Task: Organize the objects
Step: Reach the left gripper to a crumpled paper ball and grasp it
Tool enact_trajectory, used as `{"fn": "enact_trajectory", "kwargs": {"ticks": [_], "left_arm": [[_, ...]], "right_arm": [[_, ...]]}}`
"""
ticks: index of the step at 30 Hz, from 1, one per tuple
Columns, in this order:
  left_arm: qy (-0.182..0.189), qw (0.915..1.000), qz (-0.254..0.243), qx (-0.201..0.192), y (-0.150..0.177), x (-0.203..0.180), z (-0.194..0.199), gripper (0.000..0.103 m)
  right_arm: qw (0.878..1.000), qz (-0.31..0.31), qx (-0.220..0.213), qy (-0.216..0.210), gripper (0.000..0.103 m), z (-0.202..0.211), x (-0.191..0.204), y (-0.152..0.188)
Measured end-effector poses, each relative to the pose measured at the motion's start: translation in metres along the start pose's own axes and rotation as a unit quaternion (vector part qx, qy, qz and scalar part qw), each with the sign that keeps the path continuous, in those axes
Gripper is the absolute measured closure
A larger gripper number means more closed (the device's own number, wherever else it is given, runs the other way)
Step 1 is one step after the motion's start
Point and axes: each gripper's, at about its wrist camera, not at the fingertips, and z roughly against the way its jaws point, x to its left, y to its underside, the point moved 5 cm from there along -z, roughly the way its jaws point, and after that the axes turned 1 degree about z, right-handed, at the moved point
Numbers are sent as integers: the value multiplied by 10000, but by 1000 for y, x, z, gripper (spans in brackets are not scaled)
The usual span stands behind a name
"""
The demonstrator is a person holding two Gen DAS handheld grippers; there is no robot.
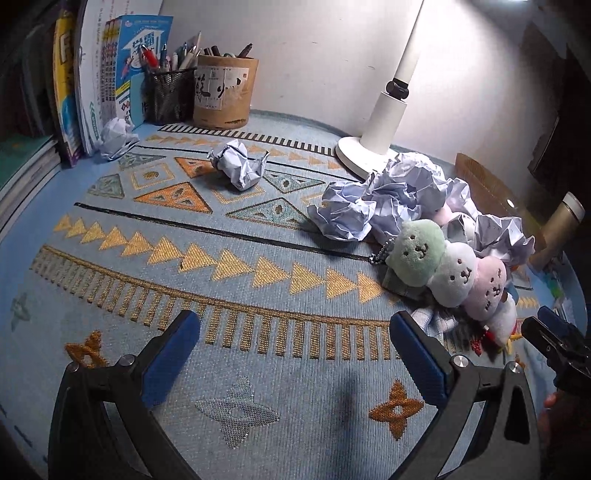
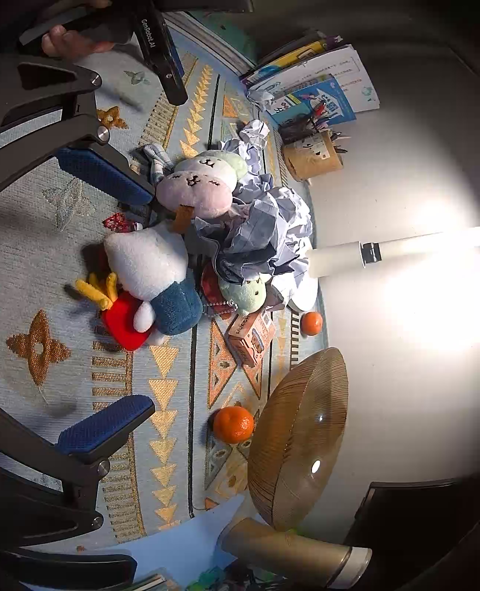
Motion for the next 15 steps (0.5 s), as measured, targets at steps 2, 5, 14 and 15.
{"fn": "enact_trajectory", "kwargs": {"ticks": [2,5,14,15], "left_arm": [[-5,10000,-14,8,0,0,0,1],[-28,10000,-18,-6,0,1,1,1],[-197,9994,-269,-69,-58,25,0,1],[-276,9992,-296,-39,-69,30,-7,1]], "right_arm": [[10000,26,-30,14,0,1,1,0],[10000,-6,-91,-19,6,5,1,-2],[9979,-97,-137,-632,19,1,17,-42],[9974,-122,-147,-690,19,-1,20,-46]]}}
